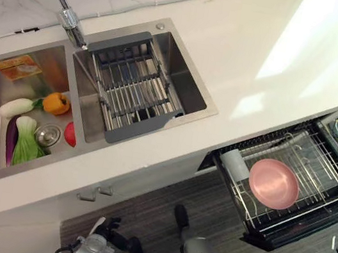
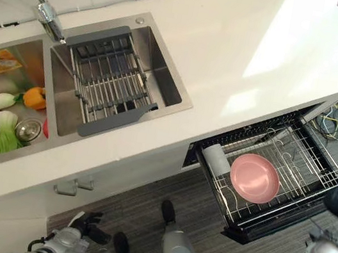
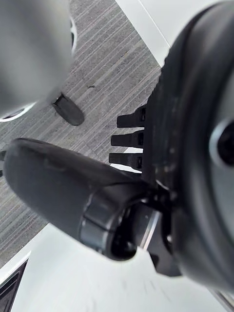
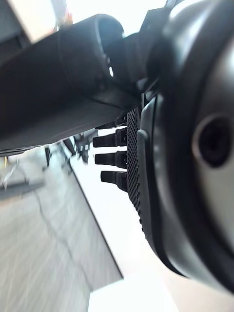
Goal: Place the dishes in the dishwasher.
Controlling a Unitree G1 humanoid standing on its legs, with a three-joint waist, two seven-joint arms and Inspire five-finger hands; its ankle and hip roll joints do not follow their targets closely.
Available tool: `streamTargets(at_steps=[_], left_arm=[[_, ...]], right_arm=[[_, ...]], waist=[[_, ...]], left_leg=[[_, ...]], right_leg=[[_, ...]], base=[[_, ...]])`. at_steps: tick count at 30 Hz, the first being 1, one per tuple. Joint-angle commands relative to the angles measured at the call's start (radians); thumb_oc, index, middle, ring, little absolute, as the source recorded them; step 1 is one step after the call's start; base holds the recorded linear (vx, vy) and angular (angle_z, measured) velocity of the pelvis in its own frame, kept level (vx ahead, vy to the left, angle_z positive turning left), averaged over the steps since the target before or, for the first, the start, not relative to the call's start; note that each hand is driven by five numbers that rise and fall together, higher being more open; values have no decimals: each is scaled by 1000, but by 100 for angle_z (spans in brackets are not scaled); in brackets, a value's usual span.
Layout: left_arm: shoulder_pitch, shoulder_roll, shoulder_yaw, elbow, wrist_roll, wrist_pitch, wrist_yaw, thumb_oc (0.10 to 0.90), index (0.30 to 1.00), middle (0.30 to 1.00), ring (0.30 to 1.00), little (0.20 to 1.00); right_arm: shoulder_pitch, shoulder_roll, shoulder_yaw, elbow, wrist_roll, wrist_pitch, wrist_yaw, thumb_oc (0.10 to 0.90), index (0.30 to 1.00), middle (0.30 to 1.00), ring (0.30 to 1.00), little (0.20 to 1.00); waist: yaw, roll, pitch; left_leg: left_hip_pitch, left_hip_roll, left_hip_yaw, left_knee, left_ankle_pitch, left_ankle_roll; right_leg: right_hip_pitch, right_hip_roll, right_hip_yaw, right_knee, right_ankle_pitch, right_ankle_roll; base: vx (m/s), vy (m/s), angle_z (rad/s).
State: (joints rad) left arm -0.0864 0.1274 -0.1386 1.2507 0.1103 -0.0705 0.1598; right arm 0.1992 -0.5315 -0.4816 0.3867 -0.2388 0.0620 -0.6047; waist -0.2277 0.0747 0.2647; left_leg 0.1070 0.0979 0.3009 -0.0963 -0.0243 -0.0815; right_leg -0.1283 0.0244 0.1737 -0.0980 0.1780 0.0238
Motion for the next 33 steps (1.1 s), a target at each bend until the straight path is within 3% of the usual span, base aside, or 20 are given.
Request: streamTargets(at_steps=[1,3,4,5,12,15,24,29,32,33], left_arm=[[-29,60,-10,26,8,3,4,800,900,900,900,900],[-28,59,-11,25,8,4,4,800,900,900,900,900],[-26,58,-21,19,12,2,-1,800,900,900,900,900],[-24,55,-29,13,14,3,-7,800,900,900,900,900],[-35,47,-36,26,10,-3,0,800,900,900,900,900],[-36,48,-38,30,7,-5,3,800,900,900,900,900],[-22,44,-53,36,-7,-14,15,800,900,900,900,900],[-11,45,-51,40,-92,-23,-20,800,900,900,900,900],[-7,45,-53,36,-104,-24,-24,800,900,900,900,900],[-1,46,-60,29,-116,-28,-30,800,900,900,900,900]], right_arm=[[2,-15,-105,-119,25,-6,-104,800,900,900,900,900],[2,-16,-106,-118,27,-6,-105,800,900,900,900,900],[7,-5,-109,-86,35,4,-105,544,516,516,516,516],[10,8,-97,-78,24,11,-90,400,300,300,300,300],[-72,23,36,-45,9,-12,-35,400,300,300,300,300],[-101,12,74,-11,13,-22,-39,400,300,300,300,300],[-294,-6,321,34,-34,-54,5,400,300,300,300,300],[-484,-14,486,245,47,-74,69,400,300,300,300,300],[-499,-10,496,264,59,-76,80,400,300,300,300,300],[-515,-17,506,310,76,-74,97,400,300,300,300,300]], waist=[[-1,-8,11],[-1,-7,10],[-5,6,18],[-9,25,29],[1,65,52],[4,68,54],[82,73,43],[169,56,12],[177,53,9],[198,47,0]], left_leg=[[-5,-9,-29,31,3,-1],[-6,-9,-30,31,3,-1],[-12,-11,-28,31,4,-1],[-20,-17,-28,31,6,0],[-42,-28,-42,37,14,1],[-43,-29,-47,40,14,1],[-31,-37,-105,42,20,1],[-22,-41,-188,38,34,-4],[-20,-42,-202,39,36,-4],[-19,-43,-227,40,37,-4]], right_leg=[[29,-30,10,131,-182,77],[28,-29,10,132,-182,77],[21,-32,10,137,-181,77],[9,-37,11,141,-179,79],[-5,-51,-2,153,-181,81],[-2,-53,-6,153,-182,81],[54,-77,-65,151,-201,75],[134,-100,-161,119,-213,71],[149,-105,-177,114,-216,70],[166,-110,-202,109,-221,70]], base=[[-18,34,-6],[-15,22,-6],[-45,59,-8],[-45,59,-8],[-26,28,-4],[-5,-7,4],[0,-25,20],[17,-68,42],[30,-28,55],[34,-24,67]])
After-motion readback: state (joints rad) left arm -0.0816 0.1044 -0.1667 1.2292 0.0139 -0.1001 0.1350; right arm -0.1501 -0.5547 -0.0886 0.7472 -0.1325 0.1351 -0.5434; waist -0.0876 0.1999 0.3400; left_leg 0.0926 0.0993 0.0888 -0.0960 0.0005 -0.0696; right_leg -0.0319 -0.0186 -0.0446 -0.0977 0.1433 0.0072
